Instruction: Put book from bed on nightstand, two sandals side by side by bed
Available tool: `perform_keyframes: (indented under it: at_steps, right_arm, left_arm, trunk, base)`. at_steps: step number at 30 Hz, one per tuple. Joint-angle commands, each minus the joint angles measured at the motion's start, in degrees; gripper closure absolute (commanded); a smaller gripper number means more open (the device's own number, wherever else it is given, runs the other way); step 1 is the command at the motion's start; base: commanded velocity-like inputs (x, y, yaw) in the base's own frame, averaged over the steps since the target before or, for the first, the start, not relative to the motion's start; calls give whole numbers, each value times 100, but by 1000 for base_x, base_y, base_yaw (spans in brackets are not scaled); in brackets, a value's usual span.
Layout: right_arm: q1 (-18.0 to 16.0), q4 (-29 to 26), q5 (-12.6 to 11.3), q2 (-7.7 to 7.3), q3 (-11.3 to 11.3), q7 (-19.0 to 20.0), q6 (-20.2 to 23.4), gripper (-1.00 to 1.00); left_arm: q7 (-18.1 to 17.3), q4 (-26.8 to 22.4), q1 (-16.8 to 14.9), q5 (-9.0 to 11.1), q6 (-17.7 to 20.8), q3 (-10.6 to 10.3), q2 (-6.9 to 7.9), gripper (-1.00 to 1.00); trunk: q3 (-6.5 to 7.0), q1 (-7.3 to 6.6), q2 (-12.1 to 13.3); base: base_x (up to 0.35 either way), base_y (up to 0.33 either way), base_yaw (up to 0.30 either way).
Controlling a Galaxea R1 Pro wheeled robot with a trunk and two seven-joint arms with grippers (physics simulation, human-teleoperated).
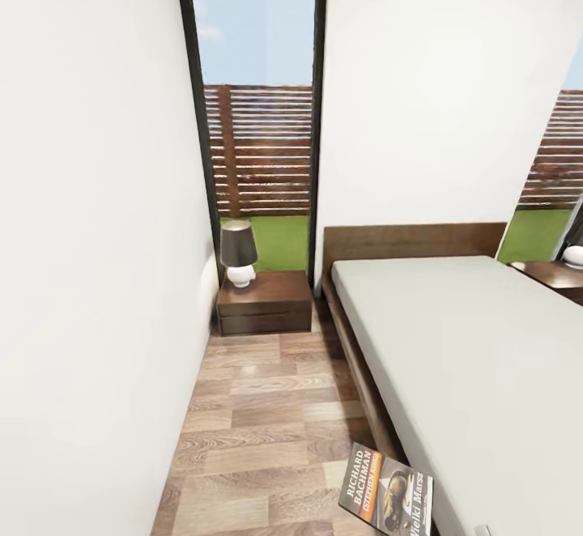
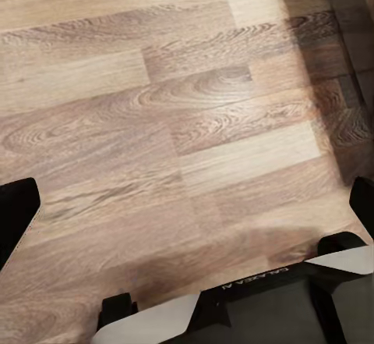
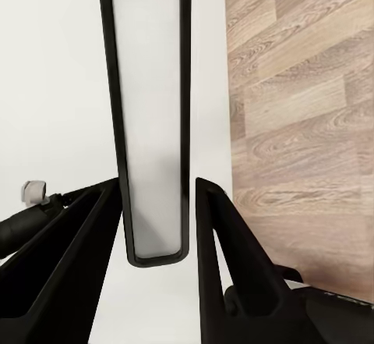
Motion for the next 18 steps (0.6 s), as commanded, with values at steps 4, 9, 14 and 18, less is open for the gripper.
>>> perform_keyframes:
  at_steps: [4, 9, 14, 18]
  right_arm:
    - [-11, 16, -58, 2, 10, 25, 58, 100]
    - [-11, 16, -58, 0, 10, 25, 58, 100]
    - [-11, 16, -58, 3, 10, 25, 58, 100]
    - [-11, 16, -58, 2, 10, 25, 58, 100]
  left_arm:
    - [-21, 6, -5, 59, -17, -48, 4, -100]
    - [-21, 5, -5, 59, -17, -48, 2, -100]
    - [-21, 4, -5, 59, -17, -48, 2, -100]
    - [-21, 6, -5, 59, -17, -48, 3, -100]
  trunk:
    - [-10, 7, -10]
    - [-10, 7, -10]
    - [-10, 7, -10]
    - [-10, 7, -10]
  base:
    - [329, 3, 0]
    - [330, 0, 0]
    - [330, 0, 0]
    - [330, 0, 0]
